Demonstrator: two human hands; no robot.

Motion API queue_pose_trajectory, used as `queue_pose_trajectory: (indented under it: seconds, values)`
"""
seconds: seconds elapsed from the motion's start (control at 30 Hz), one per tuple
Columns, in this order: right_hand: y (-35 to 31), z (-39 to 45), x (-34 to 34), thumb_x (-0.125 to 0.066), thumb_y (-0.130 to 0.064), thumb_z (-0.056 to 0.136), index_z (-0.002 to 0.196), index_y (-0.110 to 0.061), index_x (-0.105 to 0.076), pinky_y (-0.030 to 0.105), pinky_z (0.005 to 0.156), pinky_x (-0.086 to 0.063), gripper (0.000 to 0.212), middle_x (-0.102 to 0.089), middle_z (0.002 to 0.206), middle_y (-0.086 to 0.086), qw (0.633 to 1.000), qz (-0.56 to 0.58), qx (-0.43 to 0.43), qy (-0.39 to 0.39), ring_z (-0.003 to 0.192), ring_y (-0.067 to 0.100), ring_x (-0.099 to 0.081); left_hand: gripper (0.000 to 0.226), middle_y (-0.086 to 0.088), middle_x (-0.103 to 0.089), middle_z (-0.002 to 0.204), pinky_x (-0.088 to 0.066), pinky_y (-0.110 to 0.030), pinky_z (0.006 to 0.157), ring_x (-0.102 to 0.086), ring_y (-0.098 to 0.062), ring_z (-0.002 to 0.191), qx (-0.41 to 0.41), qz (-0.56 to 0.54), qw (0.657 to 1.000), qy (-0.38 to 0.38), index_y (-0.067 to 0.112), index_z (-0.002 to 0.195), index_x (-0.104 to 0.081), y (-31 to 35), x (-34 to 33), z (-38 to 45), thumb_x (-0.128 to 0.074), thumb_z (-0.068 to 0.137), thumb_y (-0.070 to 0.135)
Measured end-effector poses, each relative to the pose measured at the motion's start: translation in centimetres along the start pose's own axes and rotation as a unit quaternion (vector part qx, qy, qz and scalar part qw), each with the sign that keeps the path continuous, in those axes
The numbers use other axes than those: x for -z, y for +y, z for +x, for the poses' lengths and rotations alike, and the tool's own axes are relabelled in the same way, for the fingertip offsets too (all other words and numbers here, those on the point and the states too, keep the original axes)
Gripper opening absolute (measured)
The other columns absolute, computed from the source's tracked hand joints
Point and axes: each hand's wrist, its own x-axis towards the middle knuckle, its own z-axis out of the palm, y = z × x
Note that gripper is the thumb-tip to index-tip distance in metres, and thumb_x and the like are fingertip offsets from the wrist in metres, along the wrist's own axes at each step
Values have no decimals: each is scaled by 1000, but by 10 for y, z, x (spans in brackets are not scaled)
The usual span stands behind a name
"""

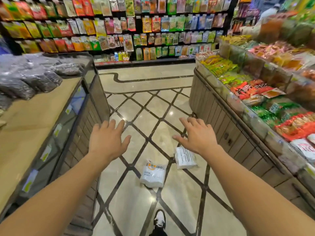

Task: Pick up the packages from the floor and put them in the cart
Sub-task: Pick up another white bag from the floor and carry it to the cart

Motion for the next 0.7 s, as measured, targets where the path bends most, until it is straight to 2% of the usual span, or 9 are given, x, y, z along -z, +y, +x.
queue_pose_trajectory:
  seconds: [0.07,0.17,0.23,0.3,0.37,0.43,0.57,0.7]
  values:
    - [4,56,-23,-36,-79,96,163,-31,-26,52,110,-42,83,-40,164,5,1000,9,-4,-27,148,33,-40,68,-12,-67,134,-46,-50,98,-63,-36,122,4,-4,999,-32,18,151,-53,-1,-24,50,-35,101,60]
    - [8,132,-66,-38,-78,97,164,-31,-24,53,114,-38,82,-39,165,3,997,32,-12,-63,150,32,-37,73,-7,-58,148,-42,-48,107,-55,-31,136,-13,24,996,-83,22,161,-40,0,-67,122,-27,102,64]
    - [11,178,-102,-39,-77,98,164,-32,-22,50,116,-35,82,-37,166,2,996,33,-15,-88,150,31,-35,79,-8,-63,143,-46,-49,104,-60,-33,130,-9,4,994,-108,19,157,-47,3,-101,168,-21,99,66]
    - [15,216,-151,-40,-77,97,164,-31,-23,48,114,-37,83,-39,164,3,992,36,-20,-117,149,32,-37,77,-9,-65,142,-46,-49,103,-60,-34,129,4,-34,989,-146,18,155,-49,10,-149,203,-24,98,65]
    - [14,246,-211,-41,-77,97,163,-31,-25,46,110,-41,82,-42,161,3,987,55,-27,-147,147,32,-39,78,-6,-59,150,-43,-46,106,-54,-31,137,6,-32,982,-186,22,159,-39,17,-208,229,-20,99,67]
    - [12,267,-280,-42,-77,96,162,-32,-28,45,105,-44,81,-44,157,3,981,79,-44,-175,144,32,-42,88,-5,-58,150,-44,-45,105,-54,-30,137,-10,-27,975,-222,23,161,-36,26,-272,247,-9,92,71]
    - [3,277,-434,-41,-77,97,163,-30,-28,45,104,-46,83,-44,159,5,963,114,-90,-227,143,33,-44,73,-4,-51,157,-43,-44,110,-49,-30,142,-19,-53,952,-299,25,163,-30,53,-422,261,-30,103,67]
    - [-12,258,-590,-42,-76,97,162,-29,-26,45,103,-45,82,-37,164,6,942,133,-147,-272,139,33,-46,70,-7,-57,150,-44,-45,106,-54,-33,135,13,-111,929,-353,25,160,-36,90,-579,244,-37,103,66]
